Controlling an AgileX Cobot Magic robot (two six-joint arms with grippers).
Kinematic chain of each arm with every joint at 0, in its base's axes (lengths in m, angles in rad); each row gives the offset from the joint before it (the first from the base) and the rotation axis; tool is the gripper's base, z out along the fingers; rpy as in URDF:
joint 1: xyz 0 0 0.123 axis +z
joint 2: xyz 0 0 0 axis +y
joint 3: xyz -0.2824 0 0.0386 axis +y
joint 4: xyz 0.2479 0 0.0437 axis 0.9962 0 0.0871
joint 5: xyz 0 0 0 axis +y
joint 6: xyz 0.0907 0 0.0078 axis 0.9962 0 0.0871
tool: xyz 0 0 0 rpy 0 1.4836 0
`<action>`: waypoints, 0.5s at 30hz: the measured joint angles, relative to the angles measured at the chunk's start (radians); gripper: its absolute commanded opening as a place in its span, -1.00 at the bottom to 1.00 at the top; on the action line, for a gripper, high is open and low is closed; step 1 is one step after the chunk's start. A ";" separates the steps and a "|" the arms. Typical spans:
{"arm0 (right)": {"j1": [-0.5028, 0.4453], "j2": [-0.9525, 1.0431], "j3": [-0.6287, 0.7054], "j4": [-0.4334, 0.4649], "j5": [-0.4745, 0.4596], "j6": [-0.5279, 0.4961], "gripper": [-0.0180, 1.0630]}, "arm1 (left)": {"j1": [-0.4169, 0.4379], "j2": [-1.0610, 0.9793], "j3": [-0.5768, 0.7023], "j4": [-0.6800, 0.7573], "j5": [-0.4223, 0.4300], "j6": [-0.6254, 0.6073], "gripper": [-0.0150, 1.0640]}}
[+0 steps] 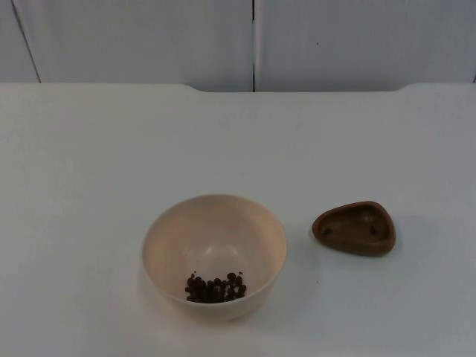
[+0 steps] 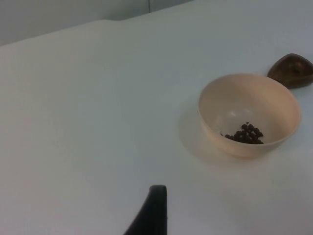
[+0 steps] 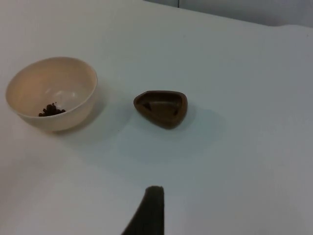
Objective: Pick up the bowl with the left hand and pour the coffee beans from the cup into the bowl with the right hand.
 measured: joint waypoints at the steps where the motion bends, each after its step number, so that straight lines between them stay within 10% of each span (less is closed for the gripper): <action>1: 0.000 0.000 0.000 0.000 0.000 0.000 0.56 | 0.000 0.000 0.000 0.000 0.000 0.000 0.62; 15: 0.000 0.000 0.000 0.000 0.000 0.000 0.99 | 0.000 0.000 0.000 0.000 0.000 0.000 0.97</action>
